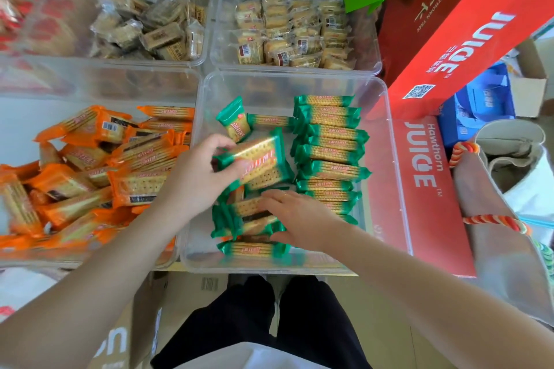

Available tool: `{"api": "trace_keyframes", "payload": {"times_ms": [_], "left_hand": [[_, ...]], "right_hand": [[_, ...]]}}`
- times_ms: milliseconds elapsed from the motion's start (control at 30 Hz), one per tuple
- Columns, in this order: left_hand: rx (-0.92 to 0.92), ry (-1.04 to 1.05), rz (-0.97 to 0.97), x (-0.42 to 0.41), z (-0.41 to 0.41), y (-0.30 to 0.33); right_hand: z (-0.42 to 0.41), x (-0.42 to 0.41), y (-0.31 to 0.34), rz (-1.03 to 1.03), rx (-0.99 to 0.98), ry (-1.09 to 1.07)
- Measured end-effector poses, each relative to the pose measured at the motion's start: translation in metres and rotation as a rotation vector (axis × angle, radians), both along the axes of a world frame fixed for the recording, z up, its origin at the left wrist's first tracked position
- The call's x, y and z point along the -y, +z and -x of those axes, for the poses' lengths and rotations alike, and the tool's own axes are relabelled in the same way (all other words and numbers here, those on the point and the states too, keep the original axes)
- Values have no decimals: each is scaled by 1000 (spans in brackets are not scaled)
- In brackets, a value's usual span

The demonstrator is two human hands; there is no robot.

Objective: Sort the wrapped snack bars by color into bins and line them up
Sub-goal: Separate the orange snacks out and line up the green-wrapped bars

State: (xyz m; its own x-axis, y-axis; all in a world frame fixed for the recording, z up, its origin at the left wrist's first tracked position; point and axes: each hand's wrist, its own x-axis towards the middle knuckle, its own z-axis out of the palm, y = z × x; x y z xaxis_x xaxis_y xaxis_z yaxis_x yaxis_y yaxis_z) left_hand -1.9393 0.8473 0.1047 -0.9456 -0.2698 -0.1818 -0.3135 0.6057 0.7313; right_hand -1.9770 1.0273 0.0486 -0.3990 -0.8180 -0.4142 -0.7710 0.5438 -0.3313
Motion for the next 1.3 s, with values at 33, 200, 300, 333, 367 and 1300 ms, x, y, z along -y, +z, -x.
{"api": "trace_keyframes", "payload": {"times_ms": [33,200,300,333,367,1300], "left_hand": [[-12,60,-88,1,-3,1],[-36,142,-210,4,-13,-1],[-87,41,-86,5,-12,-2],[-93,-19,-53,3,-11,-4],[-81,-77,-41,1,-9,-6],[152,-1075,506,-82,26,-60]], "right_hand": [[1,1,-2,-21,-41,12],[1,4,-2,37,-162,-83],[7,-15,18,225,-88,-204],[8,-24,26,300,-33,-239],[9,-33,33,367,13,-277],[3,-118,54,24,-232,-256]]}}
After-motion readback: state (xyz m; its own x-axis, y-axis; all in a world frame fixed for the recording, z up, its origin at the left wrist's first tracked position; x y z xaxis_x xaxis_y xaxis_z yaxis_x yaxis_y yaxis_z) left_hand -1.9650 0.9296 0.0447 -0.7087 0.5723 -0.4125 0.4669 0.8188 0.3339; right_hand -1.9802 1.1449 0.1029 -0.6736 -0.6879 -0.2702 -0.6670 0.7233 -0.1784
